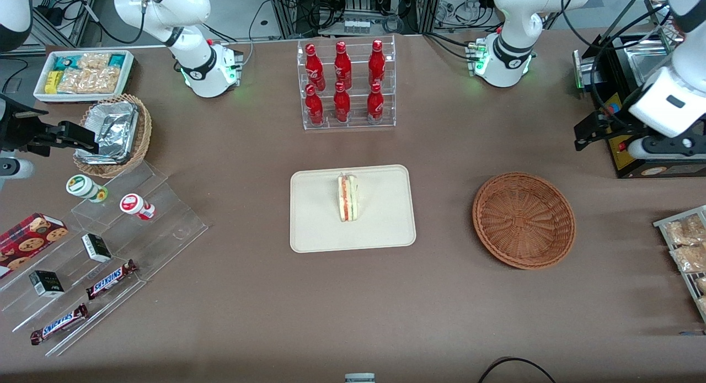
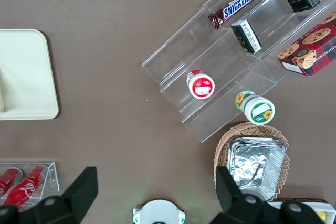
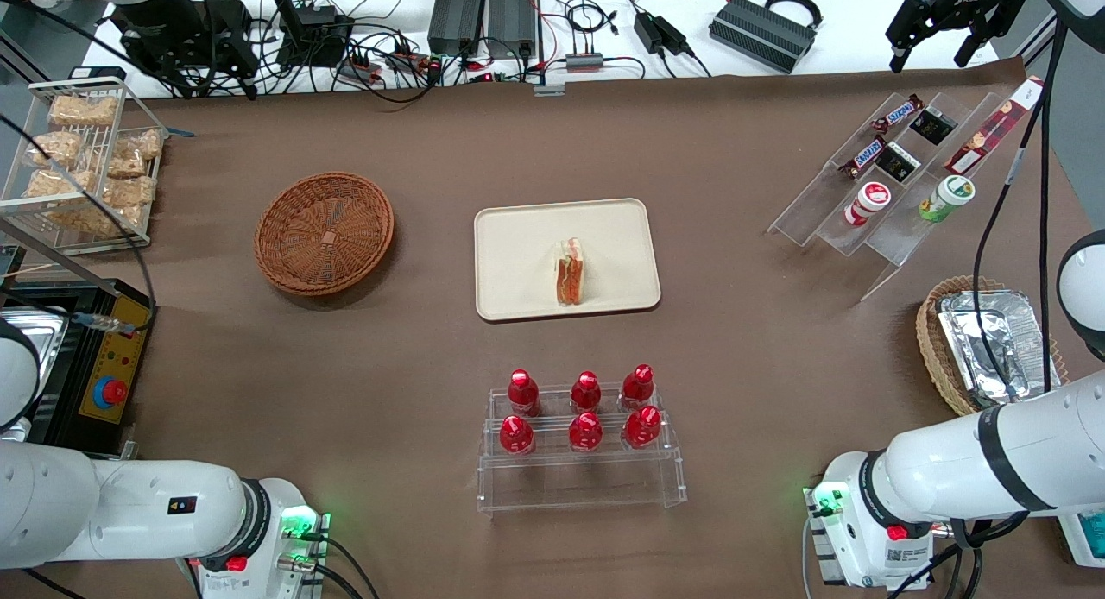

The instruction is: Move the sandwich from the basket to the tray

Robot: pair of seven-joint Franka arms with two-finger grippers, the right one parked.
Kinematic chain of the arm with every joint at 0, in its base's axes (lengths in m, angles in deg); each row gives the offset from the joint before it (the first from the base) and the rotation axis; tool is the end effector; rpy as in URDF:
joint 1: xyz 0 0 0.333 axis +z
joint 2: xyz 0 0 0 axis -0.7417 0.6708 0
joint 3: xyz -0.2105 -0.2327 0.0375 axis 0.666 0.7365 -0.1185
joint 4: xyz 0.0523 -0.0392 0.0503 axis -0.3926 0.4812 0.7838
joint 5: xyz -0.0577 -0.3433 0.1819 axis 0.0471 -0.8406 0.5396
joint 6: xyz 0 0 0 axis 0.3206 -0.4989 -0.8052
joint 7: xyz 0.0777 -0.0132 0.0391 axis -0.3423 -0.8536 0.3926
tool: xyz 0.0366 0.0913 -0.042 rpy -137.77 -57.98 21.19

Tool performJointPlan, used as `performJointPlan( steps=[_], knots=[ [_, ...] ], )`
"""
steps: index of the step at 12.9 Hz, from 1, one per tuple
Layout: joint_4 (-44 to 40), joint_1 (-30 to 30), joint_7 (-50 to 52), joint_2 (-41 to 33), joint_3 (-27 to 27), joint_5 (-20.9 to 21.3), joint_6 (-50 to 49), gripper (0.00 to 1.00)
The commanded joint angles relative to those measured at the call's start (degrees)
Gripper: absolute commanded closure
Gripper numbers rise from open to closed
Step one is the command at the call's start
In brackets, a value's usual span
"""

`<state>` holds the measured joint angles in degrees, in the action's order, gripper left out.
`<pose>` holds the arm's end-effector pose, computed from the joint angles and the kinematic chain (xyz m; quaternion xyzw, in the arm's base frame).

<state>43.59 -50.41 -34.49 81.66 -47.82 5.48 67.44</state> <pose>0.5444 -0.0638 0.6175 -0.9996 0.0267 -0.0017 0.0101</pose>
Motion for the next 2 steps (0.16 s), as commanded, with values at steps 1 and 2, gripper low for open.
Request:
performJointPlan(
  steps=[1,2],
  knots=[
    [-3.27,-1.42,-0.39,1.36,-0.97,0.71,-0.95,0.0],
    [-3.27,-1.51,-0.56,1.18,-1.93,-0.6,-1.04,0.0]
  ],
)
